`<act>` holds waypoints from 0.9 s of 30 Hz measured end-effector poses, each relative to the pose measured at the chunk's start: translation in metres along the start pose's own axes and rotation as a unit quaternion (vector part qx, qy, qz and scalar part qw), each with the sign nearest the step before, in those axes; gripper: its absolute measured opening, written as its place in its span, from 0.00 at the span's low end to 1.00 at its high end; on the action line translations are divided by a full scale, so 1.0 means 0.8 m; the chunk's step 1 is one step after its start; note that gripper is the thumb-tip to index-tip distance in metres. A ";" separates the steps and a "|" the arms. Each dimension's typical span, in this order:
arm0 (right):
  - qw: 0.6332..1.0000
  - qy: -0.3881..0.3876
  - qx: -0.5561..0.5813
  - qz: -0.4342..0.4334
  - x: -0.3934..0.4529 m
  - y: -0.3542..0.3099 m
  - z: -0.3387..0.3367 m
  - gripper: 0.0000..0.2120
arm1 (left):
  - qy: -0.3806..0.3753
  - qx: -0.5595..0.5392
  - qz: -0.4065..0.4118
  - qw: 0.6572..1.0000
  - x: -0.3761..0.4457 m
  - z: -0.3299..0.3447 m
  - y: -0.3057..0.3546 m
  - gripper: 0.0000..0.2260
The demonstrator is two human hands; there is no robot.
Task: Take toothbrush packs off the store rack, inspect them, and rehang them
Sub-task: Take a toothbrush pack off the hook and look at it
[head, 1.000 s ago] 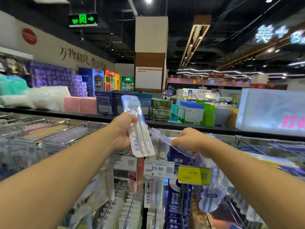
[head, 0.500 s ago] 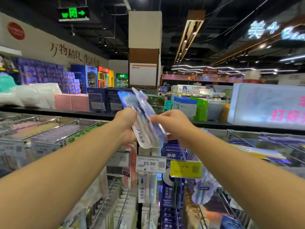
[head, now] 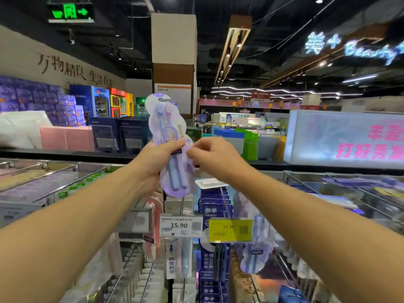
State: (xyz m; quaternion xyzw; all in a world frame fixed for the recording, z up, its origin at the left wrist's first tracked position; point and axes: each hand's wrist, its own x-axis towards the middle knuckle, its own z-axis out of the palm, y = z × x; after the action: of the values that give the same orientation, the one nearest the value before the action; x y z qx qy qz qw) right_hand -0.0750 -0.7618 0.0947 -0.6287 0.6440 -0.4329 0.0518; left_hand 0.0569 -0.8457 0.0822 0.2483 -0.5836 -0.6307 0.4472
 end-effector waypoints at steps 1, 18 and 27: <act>1.000 0.006 -0.020 0.006 0.007 0.009 -0.010 0.09 | -0.005 0.012 0.005 1.000 0.004 -0.004 0.001 0.12; 0.823 -0.242 -0.513 0.016 0.077 0.155 -0.015 0.18 | -0.042 0.066 -0.072 0.994 0.045 -0.009 -0.008 0.10; 0.920 -0.020 -0.390 -0.027 0.073 0.125 -0.032 0.11 | 0.034 0.059 -0.090 0.994 0.040 -0.021 -0.001 0.25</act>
State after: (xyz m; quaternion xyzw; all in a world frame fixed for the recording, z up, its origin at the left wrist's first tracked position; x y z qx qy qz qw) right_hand -0.1792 -0.8153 0.0765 -0.6250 0.7433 -0.1361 -0.1959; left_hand 0.0552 -0.8813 0.0846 0.3467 -0.5800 -0.6238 0.3928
